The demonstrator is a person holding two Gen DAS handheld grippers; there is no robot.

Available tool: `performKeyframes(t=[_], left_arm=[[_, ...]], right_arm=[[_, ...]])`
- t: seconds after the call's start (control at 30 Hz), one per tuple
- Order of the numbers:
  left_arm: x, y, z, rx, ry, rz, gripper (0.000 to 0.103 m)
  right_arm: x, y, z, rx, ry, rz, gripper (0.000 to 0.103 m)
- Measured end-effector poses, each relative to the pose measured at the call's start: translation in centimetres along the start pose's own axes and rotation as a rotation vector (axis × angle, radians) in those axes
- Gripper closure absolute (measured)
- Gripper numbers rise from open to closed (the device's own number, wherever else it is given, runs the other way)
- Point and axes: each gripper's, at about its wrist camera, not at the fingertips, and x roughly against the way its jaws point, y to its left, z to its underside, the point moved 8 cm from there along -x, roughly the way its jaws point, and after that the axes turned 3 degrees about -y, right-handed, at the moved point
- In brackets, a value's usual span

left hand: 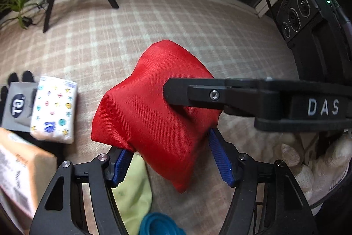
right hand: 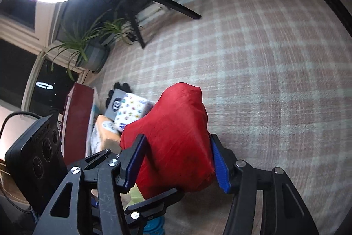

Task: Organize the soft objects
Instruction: 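Carry the red pouch with the right tool into the box and release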

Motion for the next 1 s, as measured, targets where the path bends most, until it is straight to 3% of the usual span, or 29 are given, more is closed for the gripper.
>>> performKeyframes(t=[0.2,0.4,0.73,1.0], left_arm=[[5.8,0.7,0.2,0.000,-0.083,-0.004,0.037],[12.3,3.7,1.3,0.035,-0.182,-0.038,0.037],[22.9,14.0,6.3,0.174,-0.316,-0.134,0.037],[27.6,22.7,10.7,0.316,-0.363,-0.203,0.037]], right_arm=[[2.3,6.1,0.4,0.088,-0.048,0.003,0.049],[2.7,14.3,1.3,0.208,-0.067,-0.030,0.049],[-2.1,29.1,3.8,0.403,-0.011,-0.130,0.049],[-8.5,38.7,6.9,0.531,0.068,-0.158,0.049]])
